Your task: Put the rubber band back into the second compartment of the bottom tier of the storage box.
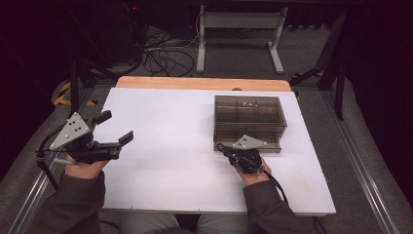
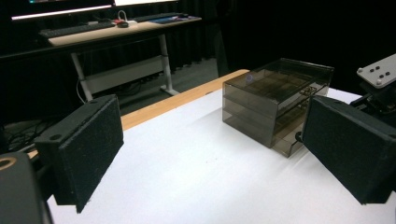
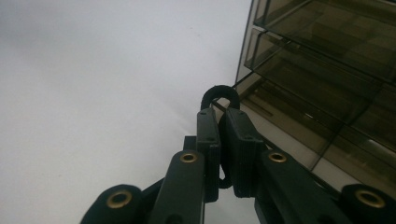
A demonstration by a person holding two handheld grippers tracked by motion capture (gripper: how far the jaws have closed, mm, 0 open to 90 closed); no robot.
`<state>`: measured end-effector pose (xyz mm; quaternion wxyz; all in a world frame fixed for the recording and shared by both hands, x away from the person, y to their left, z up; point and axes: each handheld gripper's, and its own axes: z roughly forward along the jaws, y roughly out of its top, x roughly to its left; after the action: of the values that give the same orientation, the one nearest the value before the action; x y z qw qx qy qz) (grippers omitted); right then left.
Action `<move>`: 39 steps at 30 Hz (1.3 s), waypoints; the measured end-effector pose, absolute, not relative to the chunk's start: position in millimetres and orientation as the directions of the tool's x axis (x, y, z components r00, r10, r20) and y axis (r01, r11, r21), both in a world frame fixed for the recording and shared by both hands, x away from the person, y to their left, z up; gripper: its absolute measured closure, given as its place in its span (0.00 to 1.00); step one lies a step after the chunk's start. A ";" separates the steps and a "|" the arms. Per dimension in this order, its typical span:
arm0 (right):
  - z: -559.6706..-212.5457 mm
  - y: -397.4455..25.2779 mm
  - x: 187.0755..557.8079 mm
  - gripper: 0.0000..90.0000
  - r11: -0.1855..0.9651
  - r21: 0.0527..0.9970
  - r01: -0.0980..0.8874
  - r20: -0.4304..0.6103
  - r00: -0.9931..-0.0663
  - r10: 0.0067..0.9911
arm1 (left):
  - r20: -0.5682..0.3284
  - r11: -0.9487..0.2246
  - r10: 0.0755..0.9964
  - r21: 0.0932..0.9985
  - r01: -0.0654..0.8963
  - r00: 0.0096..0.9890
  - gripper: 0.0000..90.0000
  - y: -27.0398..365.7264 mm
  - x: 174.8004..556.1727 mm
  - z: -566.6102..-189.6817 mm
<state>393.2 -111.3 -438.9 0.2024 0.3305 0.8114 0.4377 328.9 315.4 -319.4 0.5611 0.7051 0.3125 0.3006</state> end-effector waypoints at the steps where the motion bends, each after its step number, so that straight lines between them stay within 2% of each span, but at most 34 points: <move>1: -438.6 -112.3 393.4 0.94 0.396 0.844 0.360 -0.038 -0.698 0.715 | 0.073 -0.175 0.778 0.979 0.103 0.624 0.07 315.3 328.9 -319.4; 21: -435.7 -134.6 403.3 0.94 0.326 0.845 0.423 -0.015 -0.591 0.807 | 0.072 -0.175 0.777 0.979 0.104 0.625 0.07 313.8 328.9 -319.7; 39: -437.5 -143.2 413.7 0.93 0.329 0.826 0.458 -0.035 -0.541 0.840 | 0.077 -0.181 0.775 0.978 0.104 0.627 0.07 313.1 328.8 -319.9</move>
<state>413.7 -143.2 -437.5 0.2372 0.4161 0.7799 0.4029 328.8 313.1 -319.9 0.5593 0.7075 0.3108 0.3001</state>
